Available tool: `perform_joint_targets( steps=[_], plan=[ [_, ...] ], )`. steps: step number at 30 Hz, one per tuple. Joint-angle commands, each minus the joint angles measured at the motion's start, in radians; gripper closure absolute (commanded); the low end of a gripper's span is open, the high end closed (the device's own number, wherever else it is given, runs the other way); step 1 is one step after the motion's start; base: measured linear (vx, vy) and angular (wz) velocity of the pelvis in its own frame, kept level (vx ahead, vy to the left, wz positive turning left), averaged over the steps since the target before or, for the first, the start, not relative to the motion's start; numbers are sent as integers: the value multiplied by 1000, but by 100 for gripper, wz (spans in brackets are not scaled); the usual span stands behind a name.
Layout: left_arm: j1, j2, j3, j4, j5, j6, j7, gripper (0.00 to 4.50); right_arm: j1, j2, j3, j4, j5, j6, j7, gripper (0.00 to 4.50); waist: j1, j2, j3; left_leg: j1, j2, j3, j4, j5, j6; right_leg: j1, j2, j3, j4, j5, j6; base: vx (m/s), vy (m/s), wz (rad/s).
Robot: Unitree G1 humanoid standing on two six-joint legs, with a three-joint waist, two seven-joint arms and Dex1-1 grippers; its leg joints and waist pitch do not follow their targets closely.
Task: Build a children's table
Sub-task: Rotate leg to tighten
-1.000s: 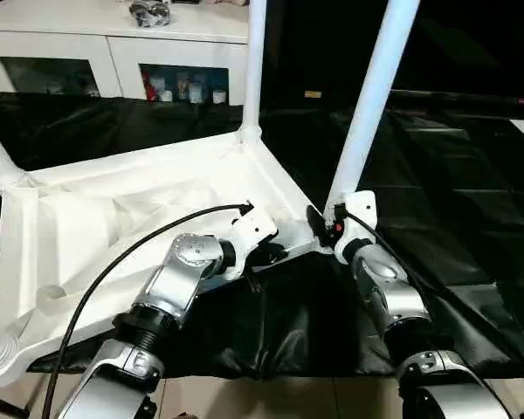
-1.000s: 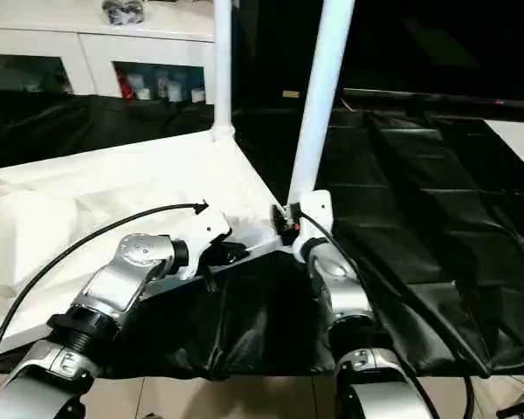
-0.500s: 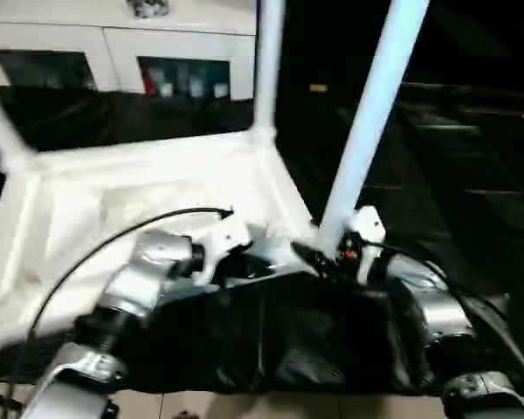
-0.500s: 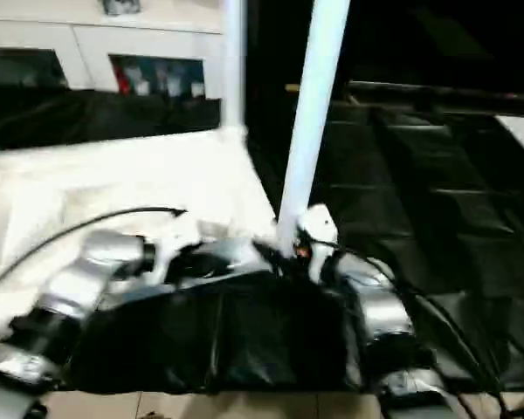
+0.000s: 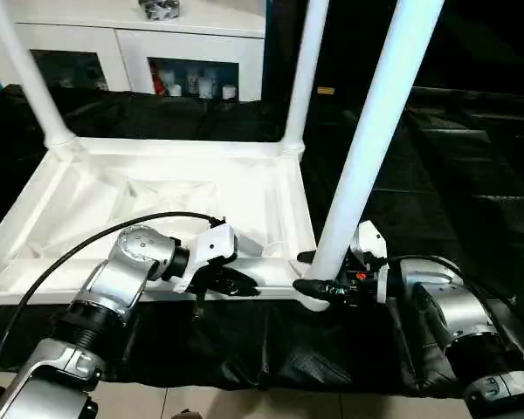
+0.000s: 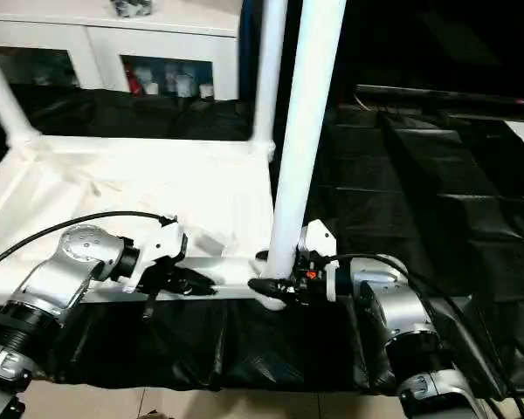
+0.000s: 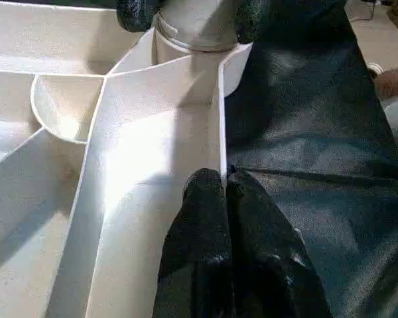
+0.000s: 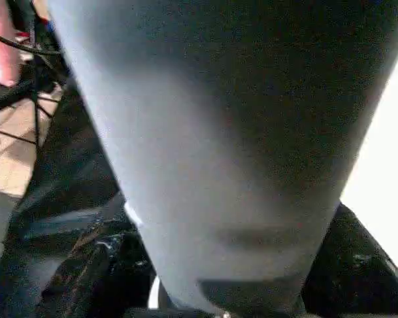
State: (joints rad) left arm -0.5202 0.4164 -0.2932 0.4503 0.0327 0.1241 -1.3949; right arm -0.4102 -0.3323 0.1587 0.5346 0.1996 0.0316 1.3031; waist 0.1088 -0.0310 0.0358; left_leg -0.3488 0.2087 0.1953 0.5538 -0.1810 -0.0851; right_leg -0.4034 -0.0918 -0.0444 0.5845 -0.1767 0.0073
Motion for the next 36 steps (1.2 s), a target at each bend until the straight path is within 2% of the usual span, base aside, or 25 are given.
perform_joint_targets(
  steps=[1,6,10,12,14,15,18,22,23,26,28,29,31,32,35,36],
  plan=[
    [-13,-27,-55,19,14,-3,8,450,4,23,94,-34,-17,32,59,207,3,-6,-39,3,27,-4,-64,-249,49,38,-43,30,-61,-256,-209,0,0,0],
    [-9,-27,-51,18,9,2,4,450,34,21,97,-68,-1,66,67,234,6,-5,-39,2,26,-4,-64,-240,48,37,-43,30,-59,-250,-206,0,0,0],
    [4,-38,-47,7,4,21,35,450,47,52,52,-60,8,66,-13,239,5,-3,-37,1,25,-5,-66,-252,43,37,-43,30,-61,-256,-207,0,0,0],
    [5,-58,-42,9,13,39,78,450,44,86,20,-31,-4,47,-118,240,4,-1,-34,3,25,-6,-69,-274,33,33,-44,31,-67,-297,-198,0,0,0],
    [0,-84,-37,16,21,54,120,450,38,113,-1,-4,-25,44,-218,242,-1,-3,-32,6,24,-12,-73,-320,9,28,-49,33,-78,-405,-167,0,0,0],
    [-3,-100,-34,22,25,60,142,450,34,126,-7,10,-39,36,-264,243,-3,-3,-30,7,23,-12,-74,-334,6,25,-48,33,-81,-426,-161,0,0,0],
    [-19,-168,-33,47,44,80,239,450,15,182,-32,75,-82,3,-438,246,-11,0,-27,10,19,-21,-78,-387,-9,21,-50,31,-97,-550,-110,0,0,0],
    [-38,-248,-32,73,56,102,344,450,-24,249,-66,152,-102,8,-620,251,-30,2,-28,11,18,-24,-81,-421,-20,17,-46,26,-101,-550,-105,-14,5,-1],
    [-46,-281,-31,81,57,107,378,450,-47,281,-87,184,-98,11,-697,252,-30,6,-28,11,17,-27,-81,-431,-19,18,-47,25,-103,-561,-100,0,0,0],
    [-63,-346,-41,100,65,107,444,450,-100,350,-126,250,-107,8,-881,252,-36,6,-28,13,15,-28,-81,-462,-25,11,-47,23,-109,-574,-93,0,0,0],
    [-67,-355,-52,103,73,93,451,450,-116,367,-112,267,-136,-10,-933,253,-38,6,-30,12,13,-30,-81,-470,-23,13,-45,20,-111,-569,-85,0,0,0],
    [-66,-354,-56,102,81,84,448,450,-121,372,-103,275,-156,-23,-953,253,-42,2,-30,10,12,-29,-81,-470,-18,14,-45,20,-112,-564,-81,0,0,0],
    [-63,-349,-56,101,86,76,443,450,-122,373,-96,278,-174,-34,-968,253,-42,3,-30,10,11,-29,-80,-470,-13,12,-46,21,-113,-568,-79,0,0,0],
    [-57,-332,-54,101,94,53,427,450,-127,374,-101,293,-187,-58,-975,197,-44,4,-29,10,12,-29,-80,-468,-9,10,-46,22,-114,-563,-82,0,0,0],
    [-50,-306,-51,99,93,25,402,450,-131,364,-115,304,-178,-70,-955,175,-46,6,-30,7,14,-29,-81,-471,-6,11,-45,22,-110,-540,-92,0,0,0],
    [-49,-301,-50,98,91,21,398,450,-131,361,-115,305,-179,-73,-950,166,-47,10,-31,6,14,-30,-82,-469,-7,13,-46,23,-108,-528,-96,0,0,0]
  ],
)
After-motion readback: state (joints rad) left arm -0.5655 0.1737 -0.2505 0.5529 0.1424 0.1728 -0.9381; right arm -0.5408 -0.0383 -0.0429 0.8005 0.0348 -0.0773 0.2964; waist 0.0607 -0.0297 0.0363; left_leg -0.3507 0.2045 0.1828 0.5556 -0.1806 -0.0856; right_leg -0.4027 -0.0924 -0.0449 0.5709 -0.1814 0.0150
